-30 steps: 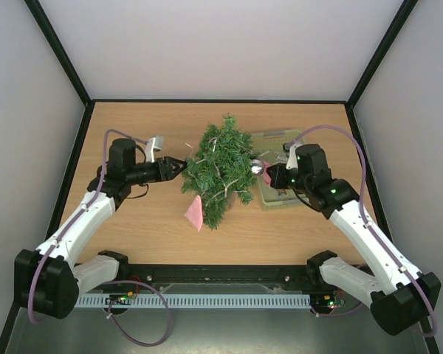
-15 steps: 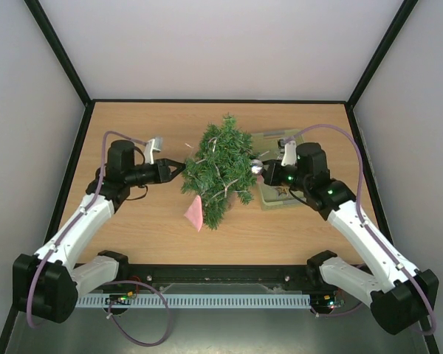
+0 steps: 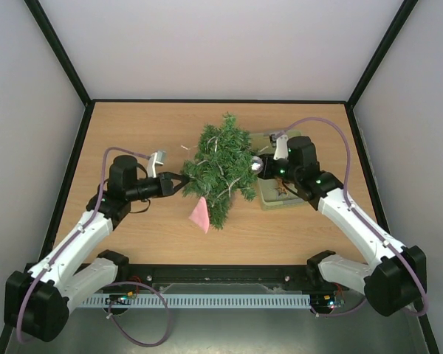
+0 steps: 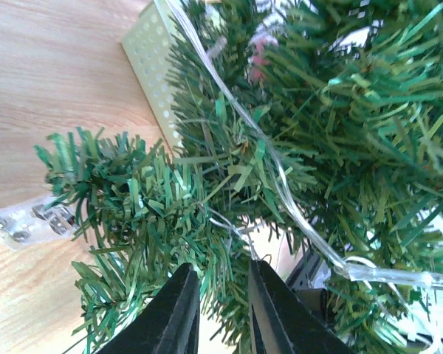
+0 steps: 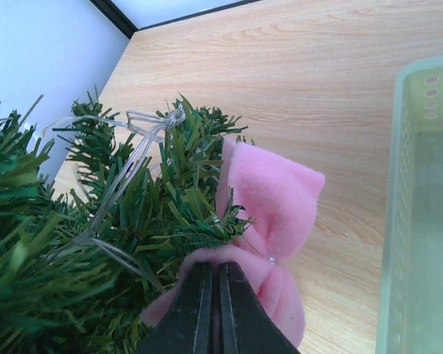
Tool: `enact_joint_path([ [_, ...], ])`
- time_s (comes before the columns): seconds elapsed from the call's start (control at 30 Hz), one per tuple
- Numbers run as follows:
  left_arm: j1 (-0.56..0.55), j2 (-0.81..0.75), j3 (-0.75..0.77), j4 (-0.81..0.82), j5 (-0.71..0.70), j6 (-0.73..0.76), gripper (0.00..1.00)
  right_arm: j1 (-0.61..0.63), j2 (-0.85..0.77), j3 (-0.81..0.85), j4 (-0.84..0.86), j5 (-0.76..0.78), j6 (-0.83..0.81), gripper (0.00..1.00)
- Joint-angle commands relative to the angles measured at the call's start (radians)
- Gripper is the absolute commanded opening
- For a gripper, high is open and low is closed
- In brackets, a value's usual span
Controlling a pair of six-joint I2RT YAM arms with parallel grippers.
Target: Decorate the small christmas tree
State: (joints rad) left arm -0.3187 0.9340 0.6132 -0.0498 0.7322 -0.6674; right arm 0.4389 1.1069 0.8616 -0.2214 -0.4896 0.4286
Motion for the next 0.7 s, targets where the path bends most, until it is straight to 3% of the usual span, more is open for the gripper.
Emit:
enact_joint_path([
  [0.0,-0.035,-0.028,-0.033,0.047,-0.031,-0.062,0.23,0.003,0.017,0.046,0.086,0.009,-0.032,0.02],
  [0.43,-0.142,-0.052,-0.084,0.155,-0.094,-0.177,0.24,0.003,0.064,0.057,0.16,-0.005,-0.039,0.02],
  [0.67,-0.145,-0.102,-0.047,0.033,-0.187,-0.154,0.26,0.0,0.043,0.107,-0.009,0.215,-0.08,0.02],
])
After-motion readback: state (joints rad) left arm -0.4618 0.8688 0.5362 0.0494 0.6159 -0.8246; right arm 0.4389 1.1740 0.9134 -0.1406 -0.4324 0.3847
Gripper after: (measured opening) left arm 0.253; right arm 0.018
